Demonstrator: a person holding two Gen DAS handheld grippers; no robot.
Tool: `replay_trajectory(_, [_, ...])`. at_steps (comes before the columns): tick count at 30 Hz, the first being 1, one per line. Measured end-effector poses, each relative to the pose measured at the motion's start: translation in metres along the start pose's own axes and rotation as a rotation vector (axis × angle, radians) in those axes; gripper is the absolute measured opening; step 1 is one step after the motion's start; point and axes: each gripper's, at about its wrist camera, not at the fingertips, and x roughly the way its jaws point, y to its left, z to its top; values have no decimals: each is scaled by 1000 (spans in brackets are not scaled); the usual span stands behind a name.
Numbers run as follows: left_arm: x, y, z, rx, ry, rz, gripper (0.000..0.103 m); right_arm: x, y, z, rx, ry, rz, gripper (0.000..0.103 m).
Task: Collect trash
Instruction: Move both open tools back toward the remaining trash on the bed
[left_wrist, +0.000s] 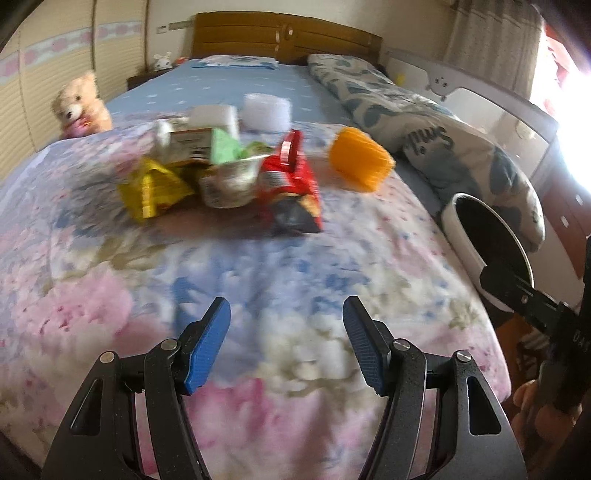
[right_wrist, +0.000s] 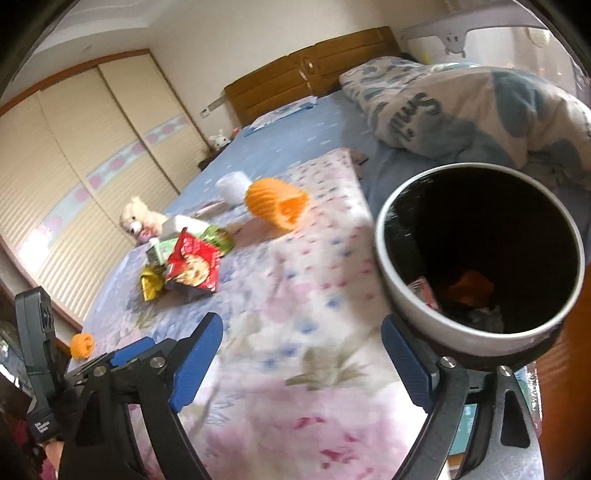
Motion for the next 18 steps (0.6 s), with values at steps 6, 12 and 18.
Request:
replay_trajectory(6, [-5, 30, -1, -38, -11, 50, 65, 17, 23, -5, -25, 32, 19, 91])
replay_trajectory(12, [-3, 65, 0, -84, -4, 94, 65, 33, 48, -6, -66, 58, 49, 92])
replay_trajectory(18, [1, 90, 5, -110, 4, 127, 65, 52, 71, -5, -92, 80, 79, 92])
